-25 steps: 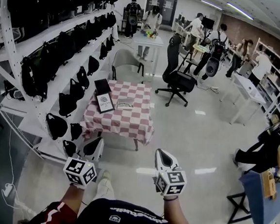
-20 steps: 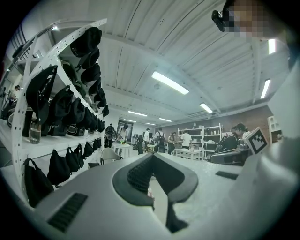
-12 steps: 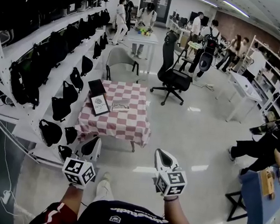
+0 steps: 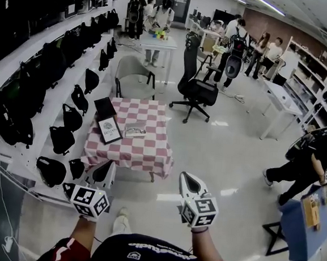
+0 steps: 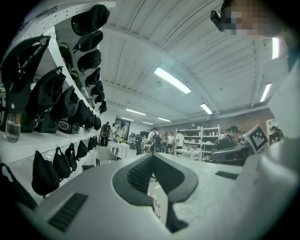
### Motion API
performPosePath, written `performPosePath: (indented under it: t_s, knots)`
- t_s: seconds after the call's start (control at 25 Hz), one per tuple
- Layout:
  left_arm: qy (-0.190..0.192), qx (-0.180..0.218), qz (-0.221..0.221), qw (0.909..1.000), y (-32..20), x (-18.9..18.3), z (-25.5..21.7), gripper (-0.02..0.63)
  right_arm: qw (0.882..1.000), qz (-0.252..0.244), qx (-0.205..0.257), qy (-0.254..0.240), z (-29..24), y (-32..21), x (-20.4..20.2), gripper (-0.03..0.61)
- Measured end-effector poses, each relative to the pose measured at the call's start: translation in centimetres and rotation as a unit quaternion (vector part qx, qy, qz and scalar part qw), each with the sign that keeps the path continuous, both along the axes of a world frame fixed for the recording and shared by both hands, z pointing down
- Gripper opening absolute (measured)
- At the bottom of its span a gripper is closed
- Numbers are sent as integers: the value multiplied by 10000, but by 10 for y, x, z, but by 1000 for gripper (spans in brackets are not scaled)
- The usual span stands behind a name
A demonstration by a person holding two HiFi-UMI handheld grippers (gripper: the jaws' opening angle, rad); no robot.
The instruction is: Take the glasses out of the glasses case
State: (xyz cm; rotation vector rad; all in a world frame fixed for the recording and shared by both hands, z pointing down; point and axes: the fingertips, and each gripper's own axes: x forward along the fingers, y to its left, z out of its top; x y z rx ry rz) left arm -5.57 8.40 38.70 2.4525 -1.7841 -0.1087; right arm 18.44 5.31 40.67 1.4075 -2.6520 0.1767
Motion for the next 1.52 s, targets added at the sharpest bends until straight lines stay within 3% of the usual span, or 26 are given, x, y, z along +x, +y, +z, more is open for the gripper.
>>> performPosePath:
  t_s: [0.44, 0.84, 1.12, 1.52]
  knots:
    - [83, 42, 351, 9993, -114, -36, 4, 6, 9991, 381, 91, 183, -10, -97, -31, 2]
    - [-5, 46, 565, 9984, -197, -92, -5, 5, 9989, 430, 47, 179, -25, -179, -93, 2]
    - [16, 88, 753, 9971, -237, -123, 0, 6, 9988, 433, 38, 228, -26, -210, -139, 2]
    - [115, -124, 977, 9951, -263, -132, 28, 6, 9984, 474, -44, 300, -16, -233, -156, 2]
